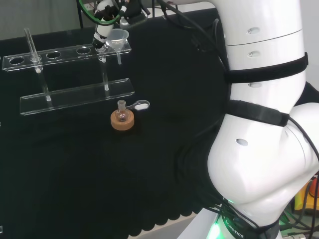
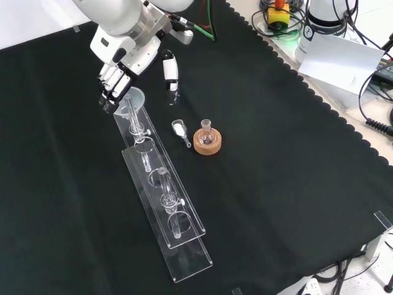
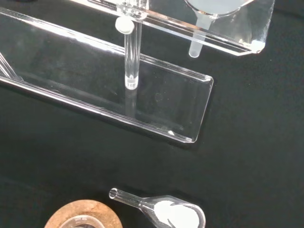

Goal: Pick up the funnel from the transparent funnel stand.

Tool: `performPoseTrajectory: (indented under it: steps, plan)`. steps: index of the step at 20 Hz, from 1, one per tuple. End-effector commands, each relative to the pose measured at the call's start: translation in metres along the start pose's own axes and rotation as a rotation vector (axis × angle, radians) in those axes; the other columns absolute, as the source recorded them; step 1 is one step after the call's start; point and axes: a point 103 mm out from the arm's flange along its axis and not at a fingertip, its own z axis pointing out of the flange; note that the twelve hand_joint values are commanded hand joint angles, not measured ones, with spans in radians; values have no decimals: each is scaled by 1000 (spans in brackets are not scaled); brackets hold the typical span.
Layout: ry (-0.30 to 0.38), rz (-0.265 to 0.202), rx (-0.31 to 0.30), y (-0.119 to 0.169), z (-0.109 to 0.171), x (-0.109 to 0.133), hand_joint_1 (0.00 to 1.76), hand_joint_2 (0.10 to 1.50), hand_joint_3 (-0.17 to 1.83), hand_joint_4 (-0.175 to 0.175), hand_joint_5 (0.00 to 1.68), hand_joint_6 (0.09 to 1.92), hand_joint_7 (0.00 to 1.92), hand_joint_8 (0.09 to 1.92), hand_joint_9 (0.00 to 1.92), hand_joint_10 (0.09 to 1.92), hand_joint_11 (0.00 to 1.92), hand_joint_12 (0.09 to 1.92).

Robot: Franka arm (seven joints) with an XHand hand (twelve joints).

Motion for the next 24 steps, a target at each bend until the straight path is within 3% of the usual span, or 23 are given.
performPoseTrajectory:
  steps: [1, 6, 11, 24]
  plan:
    - [-54, 31, -65, -1, 3, -6, 588, 744, 188, -43, 9, 87, 0, 337, 47, 863, 203, 1503]
    - [-52, 55, -126, -5, -1, -14, 622, 740, 194, -45, 0, 87, 0, 282, 1, 875, 157, 1508]
    - [-7, 59, -231, -14, -13, -20, 627, 741, 198, -49, 1, 87, 0, 270, 0, 862, 131, 1513]
    - [9, 74, -74, 5, 7, -35, 604, 733, 208, -64, 0, 87, 0, 331, 5, 885, 105, 1525]
